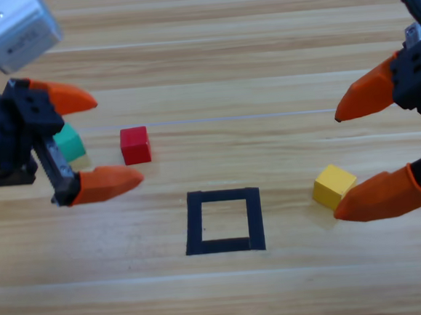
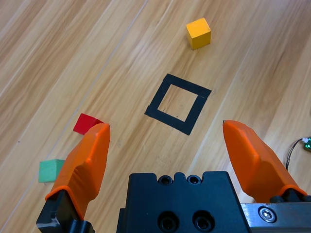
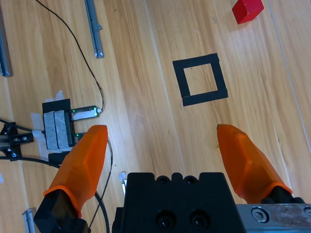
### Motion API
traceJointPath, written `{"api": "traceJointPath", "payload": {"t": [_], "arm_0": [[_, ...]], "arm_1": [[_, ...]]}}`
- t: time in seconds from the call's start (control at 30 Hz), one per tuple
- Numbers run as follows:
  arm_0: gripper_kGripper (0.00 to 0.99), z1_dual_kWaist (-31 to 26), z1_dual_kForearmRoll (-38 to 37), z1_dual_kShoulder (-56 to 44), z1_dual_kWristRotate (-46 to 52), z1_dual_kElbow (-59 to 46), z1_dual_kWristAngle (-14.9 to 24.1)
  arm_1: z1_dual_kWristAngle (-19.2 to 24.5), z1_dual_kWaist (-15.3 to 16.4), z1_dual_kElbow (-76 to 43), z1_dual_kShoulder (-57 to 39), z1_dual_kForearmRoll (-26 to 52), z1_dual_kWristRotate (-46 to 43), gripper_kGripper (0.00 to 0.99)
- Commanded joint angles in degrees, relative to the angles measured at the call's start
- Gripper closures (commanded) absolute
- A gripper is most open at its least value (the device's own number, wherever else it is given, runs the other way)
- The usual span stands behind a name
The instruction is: Stack the blocks in the rectangular block: red at the bottom, yellow in the middle, green on top
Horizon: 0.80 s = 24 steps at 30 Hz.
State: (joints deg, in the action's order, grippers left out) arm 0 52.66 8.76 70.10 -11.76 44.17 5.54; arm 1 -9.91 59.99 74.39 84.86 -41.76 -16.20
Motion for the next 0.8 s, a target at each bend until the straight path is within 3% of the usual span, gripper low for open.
{"api": "traceJointPath", "payload": {"t": [0.03,0.2,0.53,0.7,0.8], "arm_0": [[0.000,0.96,0.73,1.62,1.30,-0.67,0.70],[0.000,0.96,0.99,1.44,1.65,-1.46,1.05],[0.000,0.96,0.29,1.79,5.52,-1.81,1.05],[0.007,0.96,0.20,4.08,9.03,1.00,1.14],[0.030,-0.98,6.09,10.14,16.50,8.65,2.20]], "arm_1": [[-0.02,1.62,-0.83,3.56,-0.60,-0.32,0.001],[0.07,1.62,-0.74,3.73,-0.60,-0.06,0.001],[18.52,0.57,3.57,8.65,-0.51,18.31,0.001],[18.79,-2.51,6.03,16.56,-0.51,19.98,0.004],[18.79,-3.56,9.63,22.98,-4.64,18.92,0.004]]}}
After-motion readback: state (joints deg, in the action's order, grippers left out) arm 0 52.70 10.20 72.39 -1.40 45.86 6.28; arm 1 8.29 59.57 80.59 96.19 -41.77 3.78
